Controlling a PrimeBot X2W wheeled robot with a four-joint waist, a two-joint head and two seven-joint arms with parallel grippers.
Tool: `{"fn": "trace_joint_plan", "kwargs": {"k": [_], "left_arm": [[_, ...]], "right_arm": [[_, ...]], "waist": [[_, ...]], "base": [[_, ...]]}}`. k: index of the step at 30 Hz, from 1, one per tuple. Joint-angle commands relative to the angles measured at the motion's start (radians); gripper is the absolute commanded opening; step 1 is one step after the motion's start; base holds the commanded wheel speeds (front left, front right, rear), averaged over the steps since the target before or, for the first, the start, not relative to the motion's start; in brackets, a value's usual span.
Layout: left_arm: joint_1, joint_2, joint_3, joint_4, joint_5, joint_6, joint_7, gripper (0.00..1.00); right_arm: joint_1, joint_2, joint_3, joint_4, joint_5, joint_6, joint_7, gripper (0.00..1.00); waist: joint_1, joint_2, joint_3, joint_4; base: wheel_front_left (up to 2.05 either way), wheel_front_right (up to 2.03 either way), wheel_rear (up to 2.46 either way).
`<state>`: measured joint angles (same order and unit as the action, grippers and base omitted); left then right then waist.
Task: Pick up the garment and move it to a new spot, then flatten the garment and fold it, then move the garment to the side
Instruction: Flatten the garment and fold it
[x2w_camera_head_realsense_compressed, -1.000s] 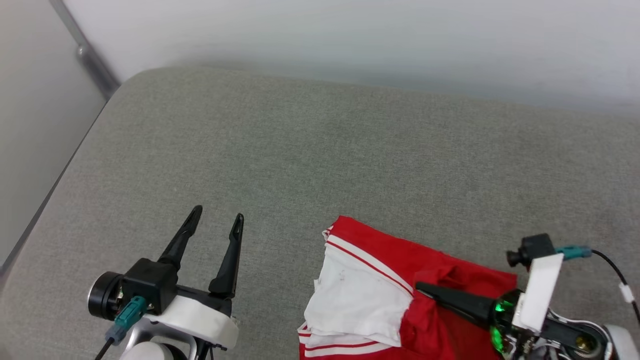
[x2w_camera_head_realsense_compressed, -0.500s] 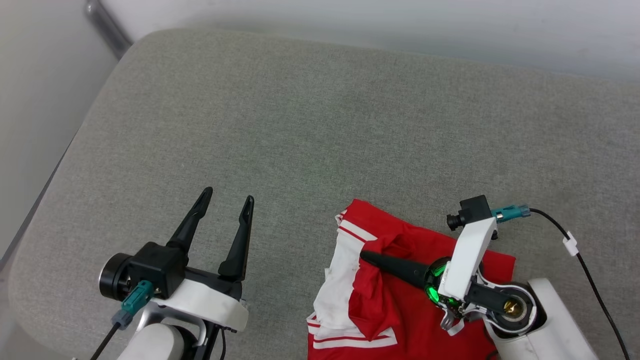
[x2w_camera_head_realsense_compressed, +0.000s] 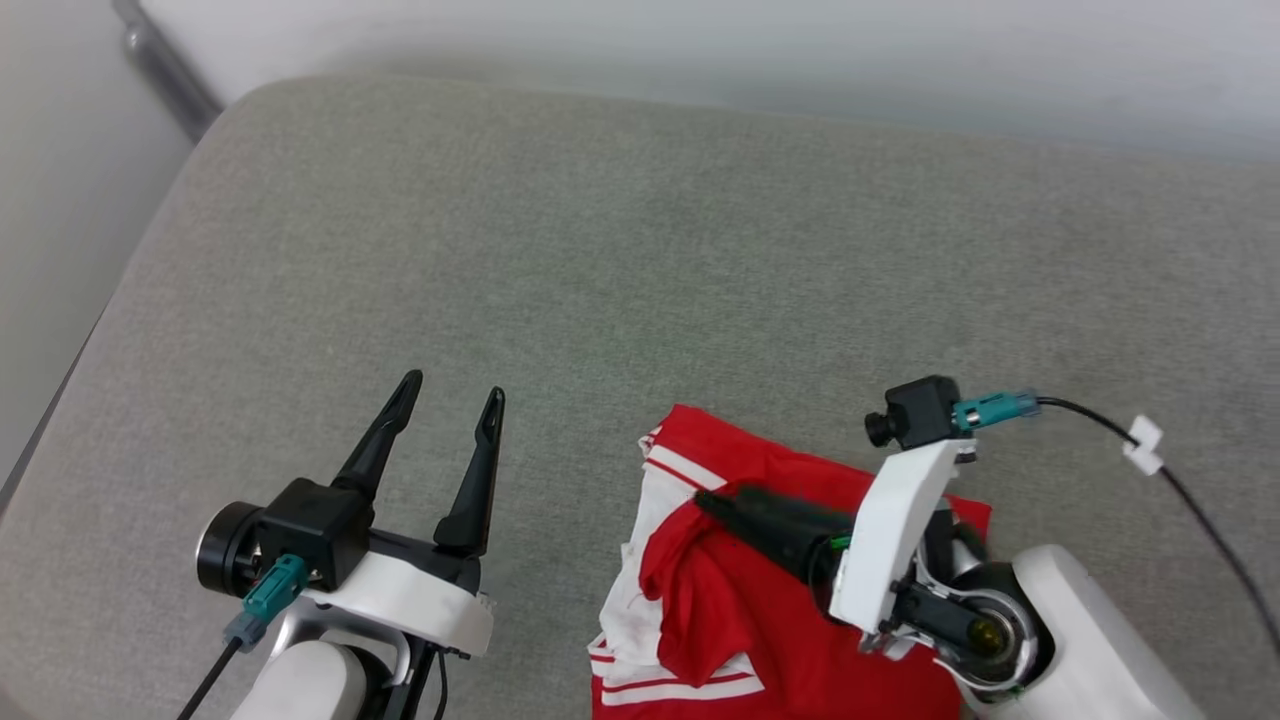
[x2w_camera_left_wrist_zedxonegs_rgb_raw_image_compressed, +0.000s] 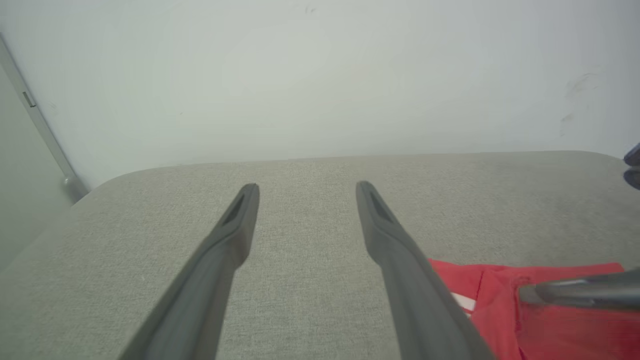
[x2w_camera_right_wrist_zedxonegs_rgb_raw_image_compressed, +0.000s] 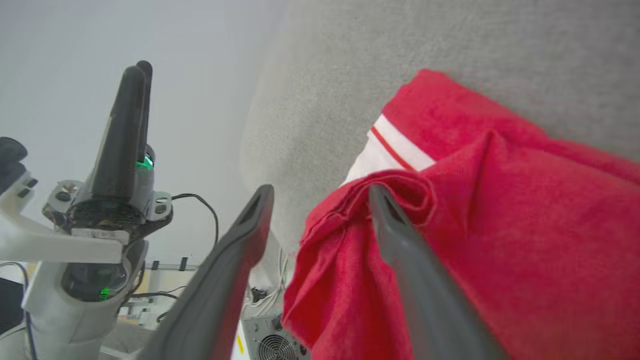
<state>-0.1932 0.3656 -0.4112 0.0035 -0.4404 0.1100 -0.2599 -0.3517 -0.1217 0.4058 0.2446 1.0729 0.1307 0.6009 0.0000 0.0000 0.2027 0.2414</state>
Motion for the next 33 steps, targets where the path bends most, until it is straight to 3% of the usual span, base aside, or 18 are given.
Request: {"fn": "trace_joint_plan", "kwargs": {"k": [1,4,7,16,23,27,33], "left_arm": [[0.010,0.000,0.006,0.000,0.007,0.003,-0.007,1.00],[0.023,0.003,0.017,-0.001,0.005,0.012,-0.007,1.00],[0.034,0.003,0.029,-0.011,-0.001,0.021,-0.007,1.00],[0.068,0.017,0.078,-0.019,-0.008,0.053,-0.006,1.00],[0.101,0.017,0.113,-0.022,-0.001,0.071,-0.006,1.00],[0.144,0.024,0.131,-0.030,0.009,0.085,-0.006,1.00],[0.217,0.030,0.141,-0.034,0.012,0.094,-0.006,1.00]], "right_arm": [[-0.012,-0.040,0.026,-0.028,-0.075,0.000,-0.049,1.00],[0.001,-0.110,0.034,-0.041,-0.254,0.000,-0.136,1.00],[0.030,-0.131,-0.031,-0.035,-0.408,0.000,-0.210,1.00],[0.168,-0.076,-0.383,-0.145,-0.749,0.000,-0.376,1.00],[0.245,-0.018,-0.516,-0.270,-0.875,0.000,-0.526,1.00],[0.302,0.005,-0.512,-0.324,-0.911,0.000,-0.590,1.00],[0.400,0.037,-0.486,-0.401,-0.924,0.000,-0.582,1.00]], "waist": [[0.0000,0.0000,-0.019,-0.022],[0.0000,0.0000,-0.035,-0.049],[0.0000,0.0000,-0.047,-0.076],[0.0000,0.0000,-0.073,-0.147],[0.0000,0.0000,-0.100,-0.184],[0.0000,0.0000,-0.131,-0.205],[0.0000,0.0000,-0.186,-0.222]], "base": [[0.00,0.00,0.00],[0.00,0.00,0.00],[0.00,0.00,0.00],[0.00,0.00,0.00],[0.00,0.00,0.00],[0.00,0.00,0.00],[0.00,0.00,0.00]]}}
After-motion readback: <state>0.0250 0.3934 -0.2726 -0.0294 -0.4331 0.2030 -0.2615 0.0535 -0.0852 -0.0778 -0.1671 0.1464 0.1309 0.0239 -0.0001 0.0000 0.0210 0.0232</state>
